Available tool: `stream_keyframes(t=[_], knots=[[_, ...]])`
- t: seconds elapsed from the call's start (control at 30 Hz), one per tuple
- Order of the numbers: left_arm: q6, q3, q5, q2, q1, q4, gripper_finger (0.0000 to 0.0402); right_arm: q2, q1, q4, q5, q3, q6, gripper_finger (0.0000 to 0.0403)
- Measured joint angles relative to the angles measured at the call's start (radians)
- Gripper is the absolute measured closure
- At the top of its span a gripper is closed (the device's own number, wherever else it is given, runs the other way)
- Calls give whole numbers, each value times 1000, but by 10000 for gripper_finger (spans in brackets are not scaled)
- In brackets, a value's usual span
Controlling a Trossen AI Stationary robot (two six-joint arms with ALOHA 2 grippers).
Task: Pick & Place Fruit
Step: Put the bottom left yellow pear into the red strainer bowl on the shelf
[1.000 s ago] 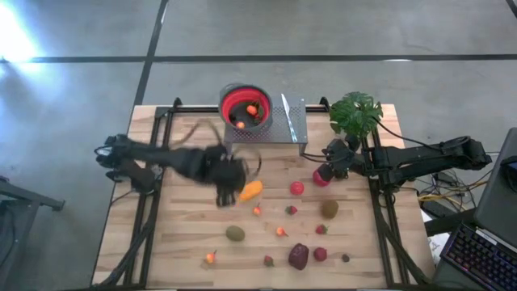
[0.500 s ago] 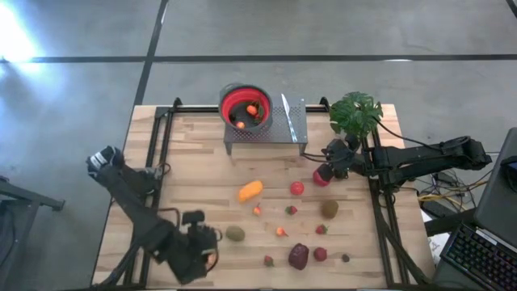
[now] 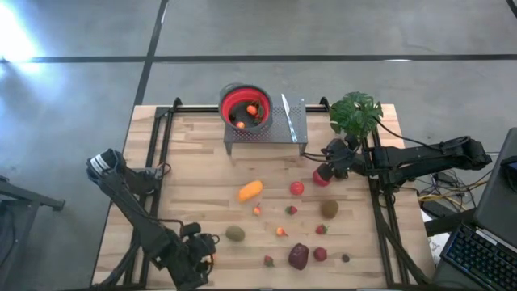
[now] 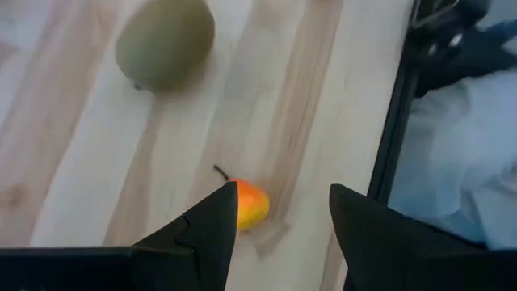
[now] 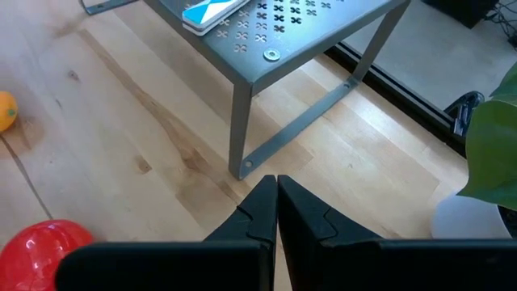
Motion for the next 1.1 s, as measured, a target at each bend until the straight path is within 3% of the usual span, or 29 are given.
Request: stream_keyframes(t=[0.6, 1.1], knots=[[22, 13, 98, 201, 0, 17, 201, 0, 0, 3, 0, 0, -2, 394], [2, 13, 97, 234, 8, 18, 202, 0, 0, 5, 0, 0, 1, 394]])
